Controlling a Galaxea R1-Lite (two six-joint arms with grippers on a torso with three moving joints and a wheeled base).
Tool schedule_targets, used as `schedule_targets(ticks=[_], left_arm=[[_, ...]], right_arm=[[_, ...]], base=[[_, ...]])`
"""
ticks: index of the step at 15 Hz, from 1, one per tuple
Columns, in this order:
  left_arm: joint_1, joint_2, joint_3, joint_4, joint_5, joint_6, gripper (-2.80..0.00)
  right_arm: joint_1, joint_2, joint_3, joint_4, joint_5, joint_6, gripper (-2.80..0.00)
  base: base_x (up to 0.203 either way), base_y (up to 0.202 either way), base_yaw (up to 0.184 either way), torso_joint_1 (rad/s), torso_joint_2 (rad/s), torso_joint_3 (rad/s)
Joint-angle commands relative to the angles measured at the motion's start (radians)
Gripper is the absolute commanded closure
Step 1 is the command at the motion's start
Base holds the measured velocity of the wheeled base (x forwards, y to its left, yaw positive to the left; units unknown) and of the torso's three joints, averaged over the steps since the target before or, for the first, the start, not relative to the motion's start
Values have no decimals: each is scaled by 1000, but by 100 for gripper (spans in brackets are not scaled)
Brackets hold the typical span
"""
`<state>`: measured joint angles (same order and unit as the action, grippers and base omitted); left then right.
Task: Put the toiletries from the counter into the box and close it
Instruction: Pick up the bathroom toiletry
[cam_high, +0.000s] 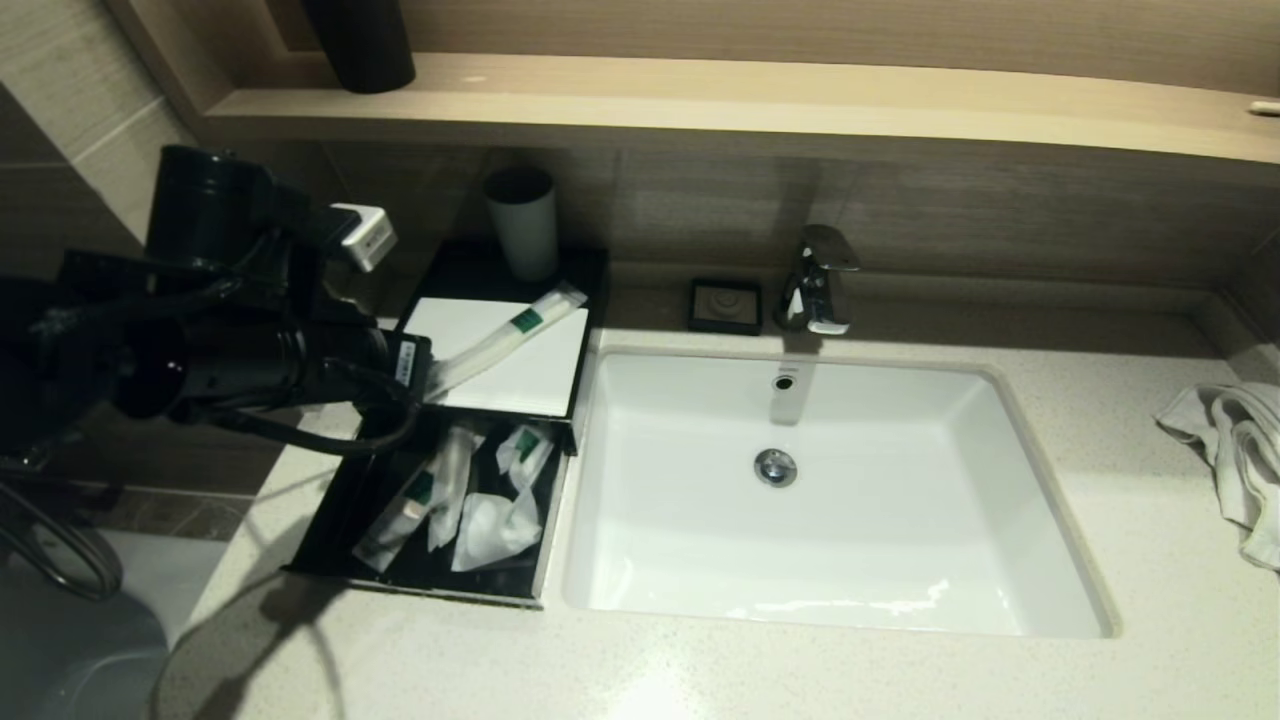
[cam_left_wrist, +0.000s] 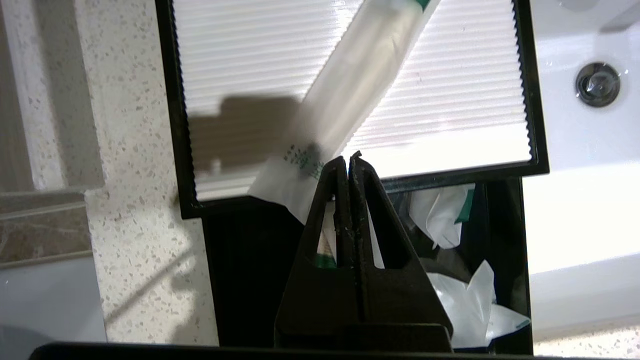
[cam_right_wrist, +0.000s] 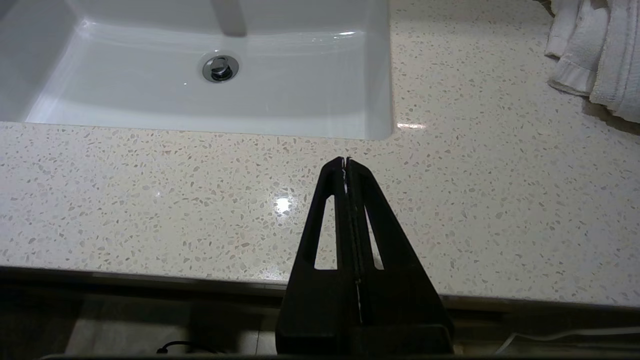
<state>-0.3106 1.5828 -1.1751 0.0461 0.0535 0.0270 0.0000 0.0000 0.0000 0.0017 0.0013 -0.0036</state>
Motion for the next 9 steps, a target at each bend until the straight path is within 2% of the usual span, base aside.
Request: schedule_targets(ticks=[1, 5, 9], left_arm=[[35, 3, 1, -32, -51, 1, 0], [95, 8, 2, -84, -160, 5, 0], [123, 31, 3, -98, -181, 51, 0]], right_arm=[[0, 0, 0, -1, 0, 1, 0], [0, 0, 0, 0, 0, 1, 0], [0, 0, 0, 0, 0, 1, 0]], base=[[0, 0, 0, 0, 0, 0], [0, 0, 0, 0, 0, 0], [0, 0, 0, 0, 0, 0]])
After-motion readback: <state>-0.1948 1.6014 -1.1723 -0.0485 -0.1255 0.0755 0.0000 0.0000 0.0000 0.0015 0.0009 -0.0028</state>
